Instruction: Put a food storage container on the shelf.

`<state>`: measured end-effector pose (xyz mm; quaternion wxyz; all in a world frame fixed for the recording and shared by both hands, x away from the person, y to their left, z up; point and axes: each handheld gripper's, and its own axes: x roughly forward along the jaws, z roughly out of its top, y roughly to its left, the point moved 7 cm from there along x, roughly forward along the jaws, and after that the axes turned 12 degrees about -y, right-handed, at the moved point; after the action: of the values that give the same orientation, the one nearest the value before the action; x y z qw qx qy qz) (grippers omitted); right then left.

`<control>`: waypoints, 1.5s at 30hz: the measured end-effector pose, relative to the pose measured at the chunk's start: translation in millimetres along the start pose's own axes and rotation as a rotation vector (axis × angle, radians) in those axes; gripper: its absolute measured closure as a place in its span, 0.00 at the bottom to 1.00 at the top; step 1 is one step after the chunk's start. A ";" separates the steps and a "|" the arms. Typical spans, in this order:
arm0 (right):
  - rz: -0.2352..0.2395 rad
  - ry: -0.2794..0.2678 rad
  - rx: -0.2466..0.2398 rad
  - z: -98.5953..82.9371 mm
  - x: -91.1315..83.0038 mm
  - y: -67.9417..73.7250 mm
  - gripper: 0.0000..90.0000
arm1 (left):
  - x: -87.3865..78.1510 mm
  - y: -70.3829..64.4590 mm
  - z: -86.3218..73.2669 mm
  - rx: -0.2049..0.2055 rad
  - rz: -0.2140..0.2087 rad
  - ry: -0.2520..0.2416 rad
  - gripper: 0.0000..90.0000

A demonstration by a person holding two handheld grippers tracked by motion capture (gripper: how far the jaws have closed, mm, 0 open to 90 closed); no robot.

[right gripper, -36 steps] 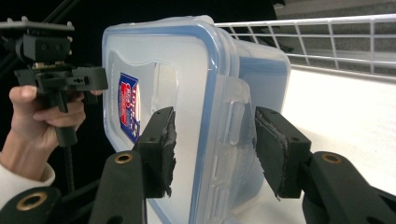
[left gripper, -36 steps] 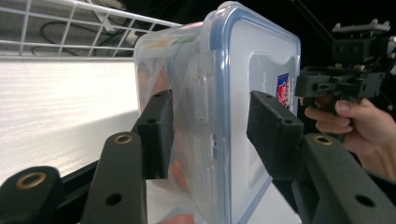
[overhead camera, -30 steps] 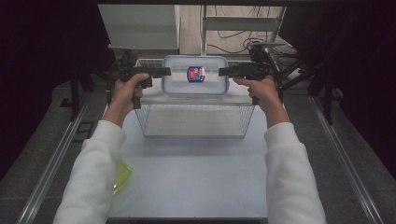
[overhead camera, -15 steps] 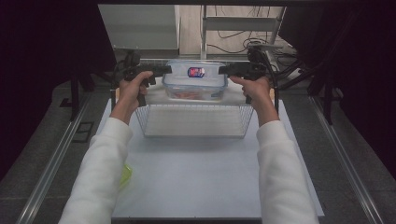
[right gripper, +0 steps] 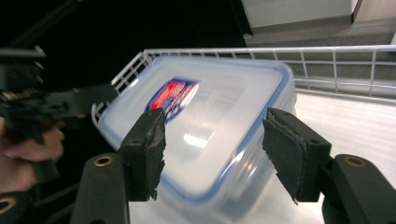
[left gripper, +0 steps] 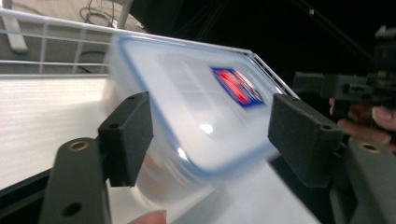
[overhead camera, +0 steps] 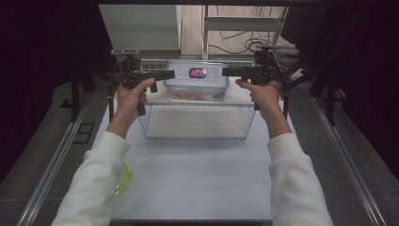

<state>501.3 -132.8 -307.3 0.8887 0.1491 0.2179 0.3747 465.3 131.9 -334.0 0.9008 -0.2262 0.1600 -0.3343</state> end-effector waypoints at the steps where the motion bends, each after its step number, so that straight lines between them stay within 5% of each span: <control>1: -0.001 0.004 -0.021 -1.8 -2.9 2.7 0.43 | -4.6 -5.8 -2.8 0.018 -0.011 0.004 0.32; 9: 0.027 0.032 -0.160 -24.4 -33.3 30.5 0.43 | -39.8 -31.3 -30.1 0.127 -0.031 0.018 0.29; 20: 0.088 0.095 -0.211 -76.8 -67.2 38.3 0.47 | -86.5 -46.8 -93.3 0.173 -0.073 0.118 0.29; 31: 0.116 0.231 -0.266 -150.5 -83.6 37.8 0.49 | -111.7 -38.6 -148.0 0.201 -0.034 0.245 0.30; 45: 0.109 0.365 -0.274 -199.6 -92.1 26.7 0.47 | -125.1 -33.8 -179.4 0.234 -0.004 0.316 0.29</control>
<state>328.2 -161.9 -442.2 0.8250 -0.0318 0.3139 0.4689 277.8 139.7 -451.3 0.8839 -0.0651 0.2591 -0.3839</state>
